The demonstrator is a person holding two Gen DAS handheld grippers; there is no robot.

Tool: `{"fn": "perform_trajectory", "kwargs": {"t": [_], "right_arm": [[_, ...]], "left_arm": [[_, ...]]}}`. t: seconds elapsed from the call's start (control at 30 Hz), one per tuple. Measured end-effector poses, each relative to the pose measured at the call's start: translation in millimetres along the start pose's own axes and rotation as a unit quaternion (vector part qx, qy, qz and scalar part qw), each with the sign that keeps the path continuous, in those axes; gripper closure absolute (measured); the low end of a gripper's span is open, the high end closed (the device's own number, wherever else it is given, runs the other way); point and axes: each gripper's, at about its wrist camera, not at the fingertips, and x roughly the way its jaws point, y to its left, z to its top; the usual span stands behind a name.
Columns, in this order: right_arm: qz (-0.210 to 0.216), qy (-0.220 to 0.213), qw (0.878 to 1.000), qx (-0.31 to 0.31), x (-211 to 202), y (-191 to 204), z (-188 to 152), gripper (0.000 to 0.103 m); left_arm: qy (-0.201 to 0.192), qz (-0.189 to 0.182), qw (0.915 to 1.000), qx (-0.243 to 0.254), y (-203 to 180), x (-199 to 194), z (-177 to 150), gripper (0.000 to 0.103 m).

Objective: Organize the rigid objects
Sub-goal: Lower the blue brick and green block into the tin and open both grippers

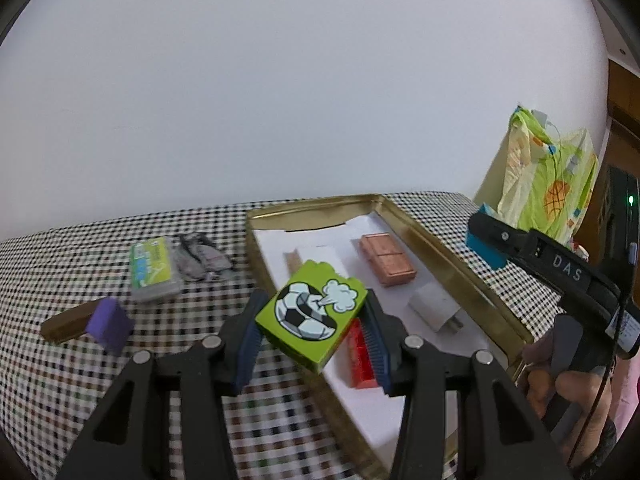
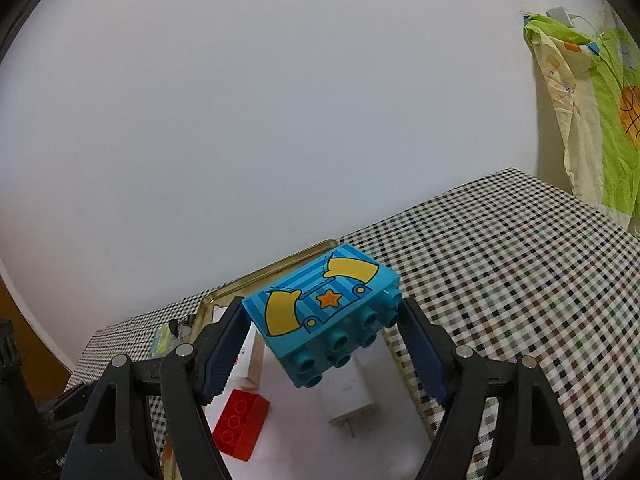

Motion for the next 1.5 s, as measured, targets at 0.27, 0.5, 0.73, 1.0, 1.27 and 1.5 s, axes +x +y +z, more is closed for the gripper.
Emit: {"fn": "perform_trajectory", "kwargs": {"t": [0.27,0.5,0.73,1.0,1.27,1.5], "right_arm": [[0.003,0.015,1.0,-0.016,1.2,2.7,-6.5,0.026],[0.002,0.03,0.999,-0.027,13.7,-0.3,-6.5,0.026],[0.002,0.045,0.998,-0.035,24.4,6.2,-9.1,0.026],[0.018,0.061,0.997,-0.039,25.7,12.1,-14.9,0.026],[0.013,0.072,0.996,-0.044,28.3,16.1,-17.5,0.026],[0.016,0.078,0.995,-0.051,30.3,20.8,-19.7,0.026]], "left_arm": [[0.014,-0.006,0.9998,0.01,-27.6,11.7,-0.4,0.057],[0.035,-0.012,0.999,0.023,-48.0,19.8,-10.7,0.057],[0.045,-0.02,0.9981,0.038,-60.1,23.2,-17.1,0.057],[0.063,0.002,0.9964,0.057,-69.6,33.1,-27.1,0.057],[0.067,0.007,0.9955,0.067,-72.7,36.7,-30.8,0.057],[0.062,0.021,0.9946,0.081,-75.8,37.4,-32.3,0.057]]}}
